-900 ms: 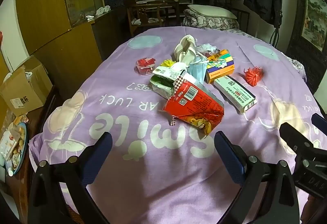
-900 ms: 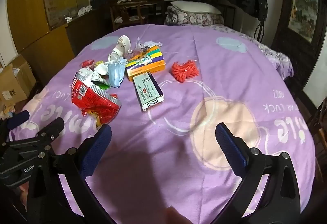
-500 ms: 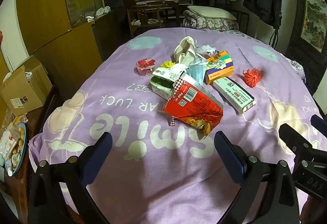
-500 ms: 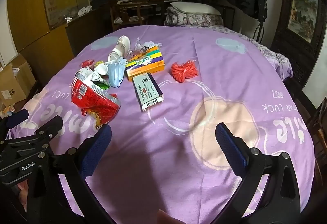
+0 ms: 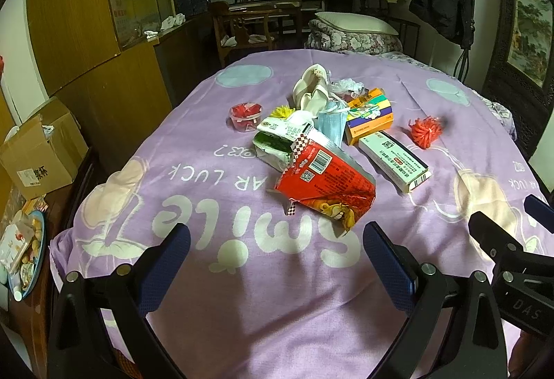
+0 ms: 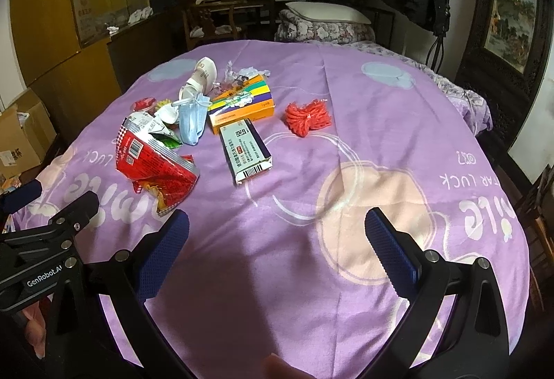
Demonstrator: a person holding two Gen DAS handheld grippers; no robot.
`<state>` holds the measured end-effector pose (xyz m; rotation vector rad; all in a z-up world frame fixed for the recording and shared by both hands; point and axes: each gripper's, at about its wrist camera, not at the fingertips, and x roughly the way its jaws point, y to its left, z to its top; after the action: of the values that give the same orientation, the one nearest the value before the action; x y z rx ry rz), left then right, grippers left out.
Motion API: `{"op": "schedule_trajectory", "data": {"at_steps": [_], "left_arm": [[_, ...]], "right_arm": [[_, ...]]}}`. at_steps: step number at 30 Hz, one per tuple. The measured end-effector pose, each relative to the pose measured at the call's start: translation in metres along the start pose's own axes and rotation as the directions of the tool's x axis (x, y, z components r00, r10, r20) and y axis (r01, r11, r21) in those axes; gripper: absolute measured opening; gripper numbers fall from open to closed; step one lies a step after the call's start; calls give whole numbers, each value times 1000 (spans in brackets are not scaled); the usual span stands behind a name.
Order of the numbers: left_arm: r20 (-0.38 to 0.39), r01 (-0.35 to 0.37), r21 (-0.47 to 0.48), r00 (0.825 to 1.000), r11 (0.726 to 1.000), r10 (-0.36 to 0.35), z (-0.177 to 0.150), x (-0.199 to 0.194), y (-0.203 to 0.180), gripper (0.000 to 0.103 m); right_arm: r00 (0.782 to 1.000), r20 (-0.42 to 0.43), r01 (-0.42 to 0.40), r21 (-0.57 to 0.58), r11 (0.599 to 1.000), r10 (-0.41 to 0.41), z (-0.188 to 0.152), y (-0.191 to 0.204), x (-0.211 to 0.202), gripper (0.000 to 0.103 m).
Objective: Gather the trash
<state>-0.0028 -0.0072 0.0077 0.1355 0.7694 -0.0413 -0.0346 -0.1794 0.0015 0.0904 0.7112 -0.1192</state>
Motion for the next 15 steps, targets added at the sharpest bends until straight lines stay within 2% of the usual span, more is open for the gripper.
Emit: {"op": "schedule_trajectory", "data": {"at_steps": [15], "left_arm": [[3, 4, -4, 1000, 1000, -4, 0, -1, 0, 97]], "right_arm": [[1000, 11, -6, -3, 1000, 6, 1, 1, -2, 97]]}}
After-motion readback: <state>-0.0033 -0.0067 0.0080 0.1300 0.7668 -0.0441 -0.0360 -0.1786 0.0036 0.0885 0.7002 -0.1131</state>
